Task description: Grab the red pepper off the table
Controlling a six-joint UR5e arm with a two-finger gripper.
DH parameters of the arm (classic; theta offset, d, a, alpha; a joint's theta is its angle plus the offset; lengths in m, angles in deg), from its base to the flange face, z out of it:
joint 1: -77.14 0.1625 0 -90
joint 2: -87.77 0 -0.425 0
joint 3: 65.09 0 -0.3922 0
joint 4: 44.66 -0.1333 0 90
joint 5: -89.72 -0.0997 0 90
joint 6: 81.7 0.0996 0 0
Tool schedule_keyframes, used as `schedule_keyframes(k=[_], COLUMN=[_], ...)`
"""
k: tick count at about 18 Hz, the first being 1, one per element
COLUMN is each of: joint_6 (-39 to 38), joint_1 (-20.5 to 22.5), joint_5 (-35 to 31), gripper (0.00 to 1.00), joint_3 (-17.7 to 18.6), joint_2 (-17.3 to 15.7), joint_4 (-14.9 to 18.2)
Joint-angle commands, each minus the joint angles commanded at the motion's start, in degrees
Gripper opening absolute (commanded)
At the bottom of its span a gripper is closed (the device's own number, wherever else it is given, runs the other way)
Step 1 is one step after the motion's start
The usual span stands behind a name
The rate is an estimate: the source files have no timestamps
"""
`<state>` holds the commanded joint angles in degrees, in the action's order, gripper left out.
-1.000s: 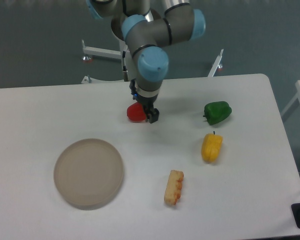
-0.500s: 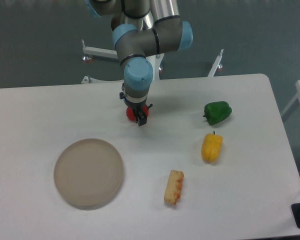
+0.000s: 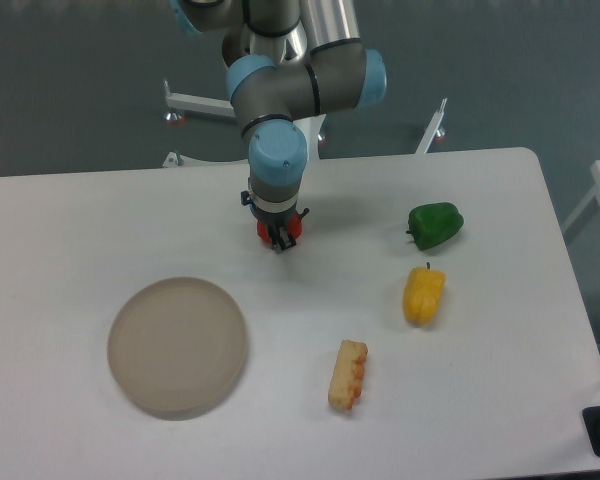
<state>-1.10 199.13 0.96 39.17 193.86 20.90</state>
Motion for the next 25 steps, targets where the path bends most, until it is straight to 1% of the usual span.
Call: schedule_keyframes(k=[4, 6, 7, 8, 10, 13, 14, 15, 17, 18, 19, 22, 25], joint_6=[-1.23, -3.25, -3.26, -3.17, -3.17, -3.17, -3.17, -3.17, -3.17, -3.17, -3.17, -3.08, -2.82], joint_1=[3.33, 7.28, 7.99, 8.78, 10.02, 11.86, 12.65, 13.01, 13.27, 13.36, 13.19, 12.92, 12.48], joint_5=[-0.09, 0.52, 0.61, 0.7, 0.7, 1.05, 1.31, 1.23, 0.97, 0.97, 0.88, 0.79, 0.62], gripper=[0.39, 0.39, 0.39, 0.39, 0.39, 0.39, 0.36, 0.36, 0.34, 0.34, 0.34, 0.34, 0.34], joint_3=[-4.4, -7.82, -10.8, -13.0, -17.74, -26.0, -29.51, -31.98, -34.81, -35.26, -35.7, -38.06, -38.16], joint_2=[-0.53, -0.7, -0.09, 0.35, 2.28, 6.14, 7.72, 8.95, 10.19, 10.63, 11.77, 12.92, 13.62], joint_4=[0.97, 3.86, 6.31, 8.42, 12.47, 18.44, 20.72, 21.79, 21.8, 21.8, 21.54, 21.45, 21.28])
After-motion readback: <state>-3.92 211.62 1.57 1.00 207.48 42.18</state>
